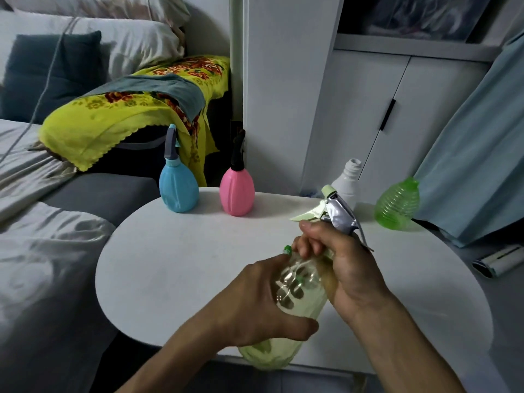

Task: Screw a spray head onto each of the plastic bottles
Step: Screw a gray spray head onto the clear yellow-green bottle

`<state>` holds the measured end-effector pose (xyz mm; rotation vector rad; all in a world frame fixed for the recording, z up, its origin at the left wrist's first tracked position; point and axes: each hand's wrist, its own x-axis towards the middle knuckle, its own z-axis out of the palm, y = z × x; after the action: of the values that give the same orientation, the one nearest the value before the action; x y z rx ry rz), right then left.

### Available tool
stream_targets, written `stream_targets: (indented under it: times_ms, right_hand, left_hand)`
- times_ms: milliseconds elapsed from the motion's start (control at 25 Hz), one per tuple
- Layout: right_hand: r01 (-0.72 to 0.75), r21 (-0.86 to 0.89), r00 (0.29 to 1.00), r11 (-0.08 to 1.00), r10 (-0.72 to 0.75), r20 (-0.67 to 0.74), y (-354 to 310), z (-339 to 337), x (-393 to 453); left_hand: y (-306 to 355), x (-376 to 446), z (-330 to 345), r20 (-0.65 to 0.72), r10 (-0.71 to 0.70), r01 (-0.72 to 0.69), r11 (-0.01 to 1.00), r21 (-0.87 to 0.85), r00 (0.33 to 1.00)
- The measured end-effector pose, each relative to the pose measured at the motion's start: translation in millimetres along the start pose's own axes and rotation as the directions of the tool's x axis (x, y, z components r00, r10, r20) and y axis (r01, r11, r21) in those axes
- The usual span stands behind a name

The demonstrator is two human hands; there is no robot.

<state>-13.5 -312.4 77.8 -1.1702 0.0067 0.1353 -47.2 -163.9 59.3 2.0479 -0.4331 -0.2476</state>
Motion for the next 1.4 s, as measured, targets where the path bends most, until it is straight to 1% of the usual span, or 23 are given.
stream_targets:
  times_ms: [120,200,240,280,320,360,400,440,520,560,640,680,720,760,800,880,920,960,1040,1120,1160,1280,1400]
  right_hand:
    - [0.13,-0.049,0.991,0.99,-0.13,0.002,-2.5,0.1,-0.4]
    - [0.166,0.018,0.986,0.986,-0.166,-0.011,-4.2,-2.5,1.6]
    - [0.157,0.08,0.988,0.984,-0.155,-0.022,-4.5,-3.5,3.6]
    - [0.138,0.151,0.99,0.979,-0.133,-0.043,-4.3,-4.7,4.8]
    - [0.12,0.227,0.992,0.967,-0.105,-0.076,-3.8,-6.1,6.0]
    - [0.105,0.3,0.99,0.948,-0.072,-0.118,-3.5,-8.0,7.2]
    - [0.09,0.36,0.987,0.929,-0.034,-0.159,-3.5,-10.2,8.5]
    - [0.077,0.392,0.983,0.917,-0.004,-0.184,-3.8,-12.5,9.6]
    - [0.054,0.374,0.98,0.926,0.023,-0.198,-1.7,-14.0,13.4]
    - [0.056,0.348,0.976,0.936,0.023,-0.219,1.4,-12.7,15.3]
    - [0.123,0.262,0.95,0.957,-0.038,-0.309,6.8,-8.5,19.8]
    - [0.167,0.212,0.938,0.963,-0.089,-0.335,7.1,-6.9,20.9]
    - [0.197,0.193,0.935,0.961,-0.125,-0.331,6.6,-6.3,22.8]
    - [0.197,0.22,0.945,0.956,-0.125,-0.303,4.2,-7.2,23.6]
    - [0.172,0.281,0.962,0.944,-0.101,-0.252,0.3,-8.9,23.5]
    - [0.124,0.406,0.99,0.906,-0.089,-0.106,-5.9,-13.6,21.8]
    - [0.123,0.413,0.992,0.902,-0.112,-0.052,-6.7,-15.3,20.7]
    - [0.137,0.385,0.991,0.913,-0.132,-0.039,-7.0,-15.2,19.9]
    - [0.176,0.278,0.979,0.944,-0.14,-0.145,-3.9,-13.6,21.0]
    - [0.233,0.17,0.945,0.957,-0.182,-0.271,0.3,-14.3,22.6]
    - [0.256,0.128,0.931,0.958,-0.209,-0.299,0.3,-14.0,22.1]
    - [0.304,0.049,0.917,0.951,-0.278,-0.287,-0.1,-13.9,20.9]
    - [0.301,-0.101,0.891,0.948,-0.318,-0.324,8.0,-12.3,19.4]
  left_hand:
    - [0.2,-3.5,3.6,-0.138,0.073,-0.057,0.992,0.115,0.988]
    - [-3.8,-0.4,-3.3,-0.139,0.056,-0.034,0.987,0.154,0.989]
    - [-6.5,1.4,-8.3,-0.13,0.027,-0.007,0.988,0.153,0.991]
    - [-8.1,2.5,-10.9,-0.152,0.04,-0.008,0.979,0.202,0.988]
    - [-10.1,3.6,-10.9,-0.193,0.118,-0.05,0.944,0.326,0.974]
    - [-12.4,4.2,-8.9,-0.223,0.244,-0.109,0.866,0.489,0.944]
    - [-14.0,3.8,-5.4,-0.216,0.337,-0.151,0.79,0.594,0.916]
    - [-15.6,3.5,-2.6,-0.204,0.349,-0.16,0.776,0.61,0.915]
    - [-18.4,3.8,2.5,-0.227,0.285,-0.126,0.836,0.534,0.931]
    - [-19.4,4.7,6.4,-0.256,0.278,-0.094,0.826,0.555,0.926]
    - [-21.9,4.6,21.0,-0.306,0.303,-0.017,0.736,0.677,0.902]
    - [-20.3,3.8,26.4,-0.323,0.293,0.018,0.715,0.699,0.9]
    - [-18.8,3.6,28.0,-0.324,0.291,0.023,0.712,0.702,0.9]
    - [-18.4,4.0,23.6,-0.293,0.307,-0.026,0.729,0.684,0.905]
    - [-20.6,5.0,14.1,-0.263,0.313,-0.091,0.783,0.615,0.913]
    - [-23.0,5.1,-14.5,-0.141,0.179,-0.125,0.936,0.329,0.974]
    - [-23.7,5.3,-24.0,-0.102,0.133,-0.107,0.968,0.228,0.986]
    - [-24.1,5.1,-26.8,-0.088,0.118,-0.099,0.976,0.195,0.989]
    - [-21.1,4.7,-14.6,-0.119,0.17,-0.137,0.959,0.247,0.978]
    - [-19.9,3.2,6.8,-0.179,0.255,-0.191,0.931,0.312,0.95]
    - [-20.9,2.3,14.1,-0.205,0.274,-0.195,0.922,0.335,0.94]
    - [-29.6,2.9,19.3,-0.278,0.318,-0.2,0.903,0.381,0.906]
    - [-35.5,5.1,18.6,-0.249,0.275,-0.148,0.89,0.431,0.929]
